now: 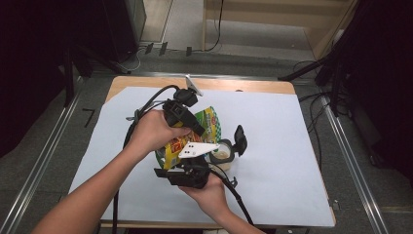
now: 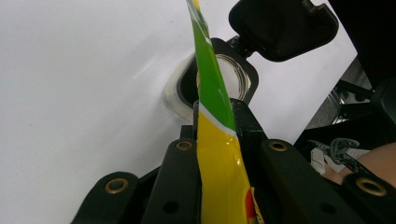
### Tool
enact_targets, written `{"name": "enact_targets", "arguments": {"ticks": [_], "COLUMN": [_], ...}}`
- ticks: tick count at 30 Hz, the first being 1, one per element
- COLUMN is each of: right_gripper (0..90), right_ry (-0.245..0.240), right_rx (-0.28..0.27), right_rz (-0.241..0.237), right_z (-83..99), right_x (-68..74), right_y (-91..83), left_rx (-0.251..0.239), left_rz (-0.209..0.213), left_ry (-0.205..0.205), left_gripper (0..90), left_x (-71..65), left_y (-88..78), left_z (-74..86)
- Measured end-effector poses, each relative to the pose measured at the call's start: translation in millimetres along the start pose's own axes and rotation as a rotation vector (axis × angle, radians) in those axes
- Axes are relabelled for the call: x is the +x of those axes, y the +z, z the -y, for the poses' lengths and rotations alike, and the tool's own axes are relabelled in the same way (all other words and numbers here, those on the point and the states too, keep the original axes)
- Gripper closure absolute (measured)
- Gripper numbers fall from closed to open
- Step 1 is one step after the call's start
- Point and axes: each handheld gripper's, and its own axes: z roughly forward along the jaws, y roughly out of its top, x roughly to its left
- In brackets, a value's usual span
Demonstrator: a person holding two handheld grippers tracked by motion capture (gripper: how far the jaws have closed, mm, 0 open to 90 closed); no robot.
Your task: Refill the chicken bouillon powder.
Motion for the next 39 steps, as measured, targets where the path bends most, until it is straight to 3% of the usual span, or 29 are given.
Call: {"name": "enact_targets", "arguments": {"ticks": [11,39], "right_gripper": [67.3,67.5], "right_ry": [-0.013,0.004], "right_rx": [0.007,0.014], "right_rz": [0.015,0.027], "right_z": [0.2,2.9], "right_x": [1.0,-0.3], "right_y": [-0.8,-2.1], "left_rx": [0.006,-0.002], "left_rz": [0.003,0.015], "left_ry": [-0.002,0.008], "left_gripper": [83.4,83.4], "left_x": [0.4,-2.4], "left_y": [1.5,6.5], "left_z": [-1.0,-2.7]}}
